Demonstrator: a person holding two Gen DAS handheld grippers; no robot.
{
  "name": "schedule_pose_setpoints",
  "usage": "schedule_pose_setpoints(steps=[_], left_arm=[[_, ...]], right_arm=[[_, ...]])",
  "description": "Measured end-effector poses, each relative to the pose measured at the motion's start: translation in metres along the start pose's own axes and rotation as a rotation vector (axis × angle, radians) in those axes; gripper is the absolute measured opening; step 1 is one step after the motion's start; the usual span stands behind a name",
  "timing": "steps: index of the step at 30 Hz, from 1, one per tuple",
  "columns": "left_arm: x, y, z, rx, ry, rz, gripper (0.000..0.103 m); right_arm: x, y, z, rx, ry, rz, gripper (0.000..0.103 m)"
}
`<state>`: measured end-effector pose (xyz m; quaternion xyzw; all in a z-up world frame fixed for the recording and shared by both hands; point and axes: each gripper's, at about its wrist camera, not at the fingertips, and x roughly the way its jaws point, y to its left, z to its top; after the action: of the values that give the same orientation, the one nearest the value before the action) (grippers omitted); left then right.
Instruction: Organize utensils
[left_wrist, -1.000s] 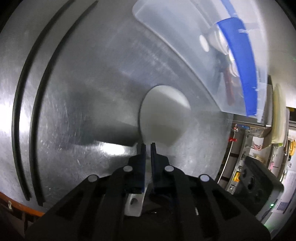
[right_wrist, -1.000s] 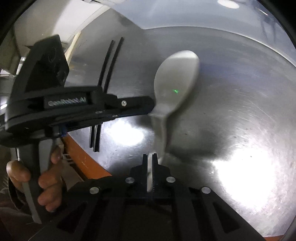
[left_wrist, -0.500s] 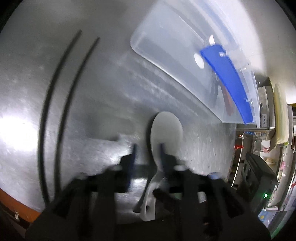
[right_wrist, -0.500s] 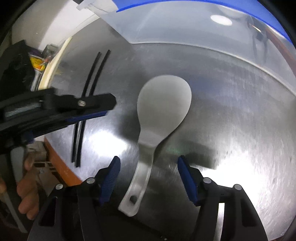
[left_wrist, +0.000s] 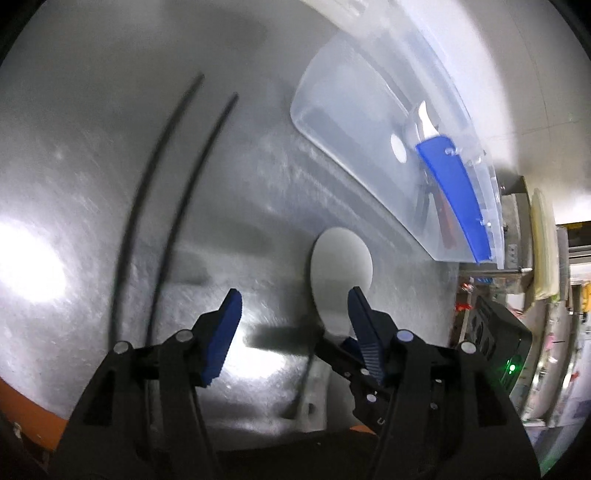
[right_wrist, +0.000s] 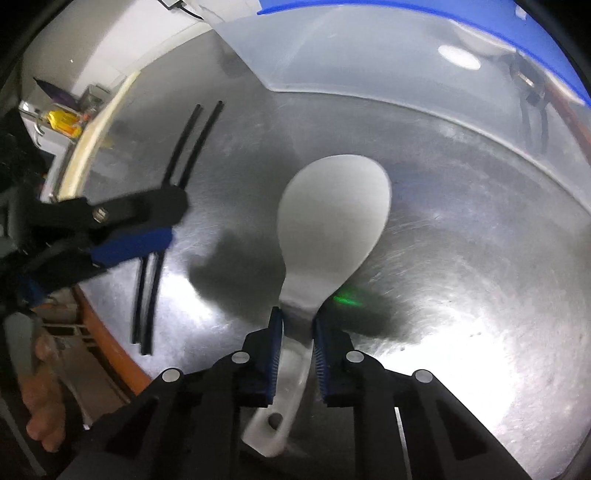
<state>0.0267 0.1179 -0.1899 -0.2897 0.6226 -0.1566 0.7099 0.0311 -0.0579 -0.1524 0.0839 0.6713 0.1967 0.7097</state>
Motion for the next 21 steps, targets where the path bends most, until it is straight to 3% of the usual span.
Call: schedule_pose_setpoints(steps=[4, 8, 12, 18, 21], left_arm=[[0.017, 0.004, -0.002, -0.025, 0.09, -0.085, 0.056], [0.03, 0.003, -0.006, -0.028, 0.143, -0.105, 0.056], [0.031, 0.003, -0.007, -0.032, 0.148, -0.107, 0.056], [0.017, 0.007, -0.007, -0.013, 0.114, -0.122, 0.057], [0.012, 0.006, -0.011, 0.06, 0.135, -0.159, 0.06]], right_arm=[[-0.003, 0.0, -0.003, 0.007, -0.004, 0.102, 0.006], [-0.01, 0.006, -0.009, -0.048, -0.029, 0.046, 0.006], [-0.009, 0.011, -0.009, -0.063, -0.036, 0.041, 0.006], [-0.013, -0.011, -0.013, 0.036, -0.028, 0.165, 0.005], [-0.013, -0.024, -0.013, 0.091, -0.026, 0.215, 0.005]])
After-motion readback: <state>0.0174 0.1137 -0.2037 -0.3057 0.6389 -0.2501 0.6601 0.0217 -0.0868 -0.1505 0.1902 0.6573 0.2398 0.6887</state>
